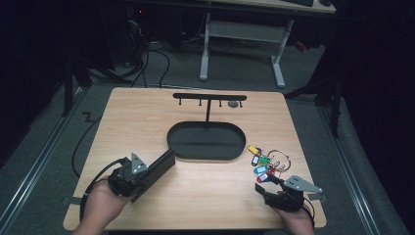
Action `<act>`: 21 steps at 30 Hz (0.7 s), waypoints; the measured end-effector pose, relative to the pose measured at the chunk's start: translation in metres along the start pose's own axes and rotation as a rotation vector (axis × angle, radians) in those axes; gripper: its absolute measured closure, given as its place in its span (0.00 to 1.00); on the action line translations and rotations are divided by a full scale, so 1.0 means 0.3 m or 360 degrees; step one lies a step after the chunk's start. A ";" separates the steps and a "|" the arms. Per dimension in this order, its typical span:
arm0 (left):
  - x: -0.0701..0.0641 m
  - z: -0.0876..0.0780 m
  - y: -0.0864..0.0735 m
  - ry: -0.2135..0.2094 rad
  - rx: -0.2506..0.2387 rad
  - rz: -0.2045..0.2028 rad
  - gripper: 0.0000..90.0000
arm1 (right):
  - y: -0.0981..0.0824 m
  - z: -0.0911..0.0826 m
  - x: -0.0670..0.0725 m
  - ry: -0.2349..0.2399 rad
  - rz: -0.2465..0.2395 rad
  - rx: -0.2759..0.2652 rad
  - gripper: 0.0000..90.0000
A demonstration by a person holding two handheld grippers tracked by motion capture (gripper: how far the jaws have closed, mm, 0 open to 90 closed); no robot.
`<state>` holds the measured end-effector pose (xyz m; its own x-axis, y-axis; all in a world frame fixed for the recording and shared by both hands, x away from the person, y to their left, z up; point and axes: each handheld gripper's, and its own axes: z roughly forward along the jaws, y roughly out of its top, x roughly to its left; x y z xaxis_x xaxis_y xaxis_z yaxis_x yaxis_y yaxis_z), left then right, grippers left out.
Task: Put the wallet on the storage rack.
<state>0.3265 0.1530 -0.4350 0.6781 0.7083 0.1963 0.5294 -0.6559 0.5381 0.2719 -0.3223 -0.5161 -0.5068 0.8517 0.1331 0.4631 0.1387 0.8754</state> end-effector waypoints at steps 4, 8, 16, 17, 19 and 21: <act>0.008 -0.008 0.030 -0.0017 0.0073 0.0083 0.65 | -0.011 -0.008 -0.013 -0.0059 0.0016 0.0023 0.36; 0.009 -0.003 0.042 -0.0053 0.0137 0.0106 0.66 | -0.018 -0.011 -0.017 -0.0090 0.0021 0.0037 0.36; 0.002 0.026 0.042 -0.0127 0.0261 0.0161 0.72 | -0.027 -0.009 -0.015 -0.0087 0.0019 0.0063 0.36; 0.004 0.029 0.044 -0.0133 0.0278 0.0157 0.72 | -0.027 -0.010 -0.015 -0.0086 0.0027 0.0064 0.36; 0.010 0.033 0.050 -0.0149 0.0317 0.0151 0.71 | -0.027 -0.010 -0.016 -0.0084 0.0030 0.0064 0.36; 0.013 0.033 0.056 -0.0146 0.0345 0.0156 0.71 | -0.027 -0.009 -0.016 -0.0079 0.0030 0.0066 0.36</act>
<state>0.3430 0.1421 -0.4333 0.7699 0.6182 0.1585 0.5488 -0.7680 0.3301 0.2687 -0.3290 -0.5224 -0.4615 0.8783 0.1252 0.5025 0.1424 0.8528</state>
